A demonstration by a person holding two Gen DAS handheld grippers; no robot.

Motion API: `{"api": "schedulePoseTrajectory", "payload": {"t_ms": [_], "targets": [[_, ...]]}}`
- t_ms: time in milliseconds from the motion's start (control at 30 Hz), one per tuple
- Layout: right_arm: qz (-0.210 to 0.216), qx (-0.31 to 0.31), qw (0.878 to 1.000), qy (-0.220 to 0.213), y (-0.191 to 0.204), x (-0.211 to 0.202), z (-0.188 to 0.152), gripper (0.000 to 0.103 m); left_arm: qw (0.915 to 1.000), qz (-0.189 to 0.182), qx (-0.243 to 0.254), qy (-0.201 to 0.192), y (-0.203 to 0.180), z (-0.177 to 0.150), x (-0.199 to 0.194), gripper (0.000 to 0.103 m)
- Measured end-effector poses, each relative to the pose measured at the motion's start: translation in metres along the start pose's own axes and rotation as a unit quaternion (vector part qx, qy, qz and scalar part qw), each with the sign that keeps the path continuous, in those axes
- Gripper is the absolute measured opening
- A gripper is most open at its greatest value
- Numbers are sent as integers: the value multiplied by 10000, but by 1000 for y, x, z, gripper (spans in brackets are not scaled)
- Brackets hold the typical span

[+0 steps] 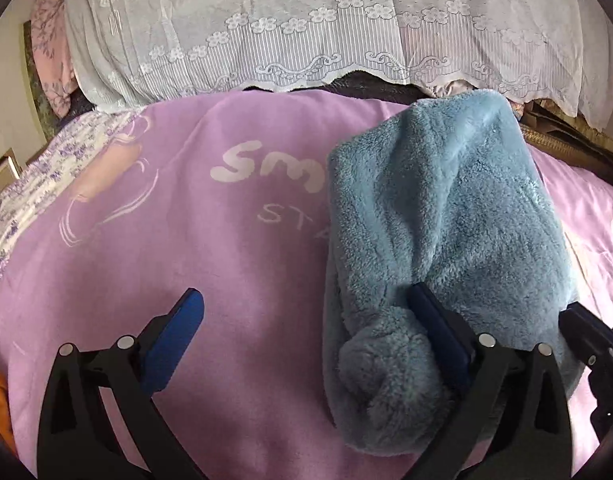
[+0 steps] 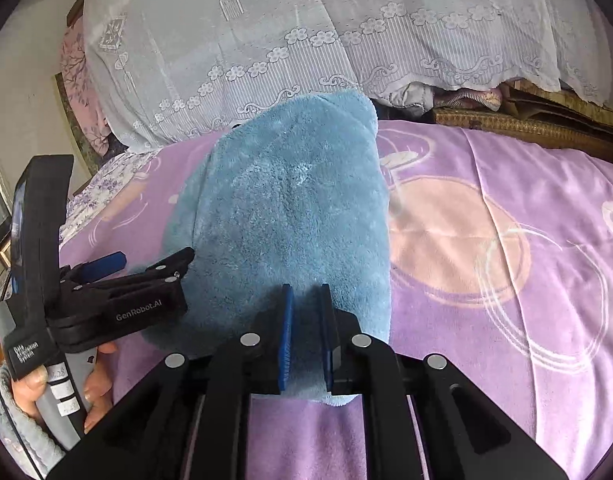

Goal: Fold small clothes

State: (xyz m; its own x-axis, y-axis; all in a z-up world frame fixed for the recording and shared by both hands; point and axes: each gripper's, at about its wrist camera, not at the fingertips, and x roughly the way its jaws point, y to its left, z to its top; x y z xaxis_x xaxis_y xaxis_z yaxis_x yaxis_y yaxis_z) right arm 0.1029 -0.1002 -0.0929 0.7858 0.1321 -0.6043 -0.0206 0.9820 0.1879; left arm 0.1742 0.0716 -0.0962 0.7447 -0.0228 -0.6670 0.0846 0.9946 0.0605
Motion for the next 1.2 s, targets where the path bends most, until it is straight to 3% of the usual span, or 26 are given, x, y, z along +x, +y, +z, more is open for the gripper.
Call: {"api": "schedulePoseTrajectory", "payload": {"t_ms": [100, 267, 433, 533, 633, 700, 733, 833, 900, 933, 1067, 1200], "targets": [[162, 215, 9996, 56, -11, -1, -5, 12, 9999, 119, 19, -98, -2, -5, -5, 99], [253, 289, 9992, 128, -13, -4, -6, 12, 9989, -157, -435, -8, 11, -2, -8, 99], [335, 236, 9991, -50, -8, -12, 46, 16, 9948, -293, -940, 244, 16, 1, 3, 99], [616, 127, 9977, 268, 3, 15, 84, 17, 9939, -277, -1009, 355, 15, 1, 7, 99], [534, 5, 9963, 672, 11, 54, 97, 14, 9956, -150, -865, 335, 11, 2, 8, 99], [433, 207, 9955, 821, -4, 78, 97, 0, 9956, -195, -841, 362, 11, 3, 10, 99], [432, 403, 9947, 844, -18, 87, 96, 0, 9951, -280, -867, 394, 12, 3, 11, 99], [949, 1312, 9828, 891, -54, 96, 91, 0, 9937, -400, -954, 427, 12, 5, 13, 99], [661, 1002, 9900, 737, -41, 86, 98, 0, 9935, -379, -1008, 372, 14, 8, 9, 99], [589, 824, 9931, 595, -31, 79, 102, 5, 9932, -390, -1062, 268, 16, 11, 3, 99], [918, 237, 9943, 491, 5, 77, 125, 5, 9904, -564, -1236, -257, 26, 35, -16, 99], [615, 129, 9950, 778, 6, 107, 135, 3, 9931, -601, -988, 195, 11, 37, 8, 99]]}}
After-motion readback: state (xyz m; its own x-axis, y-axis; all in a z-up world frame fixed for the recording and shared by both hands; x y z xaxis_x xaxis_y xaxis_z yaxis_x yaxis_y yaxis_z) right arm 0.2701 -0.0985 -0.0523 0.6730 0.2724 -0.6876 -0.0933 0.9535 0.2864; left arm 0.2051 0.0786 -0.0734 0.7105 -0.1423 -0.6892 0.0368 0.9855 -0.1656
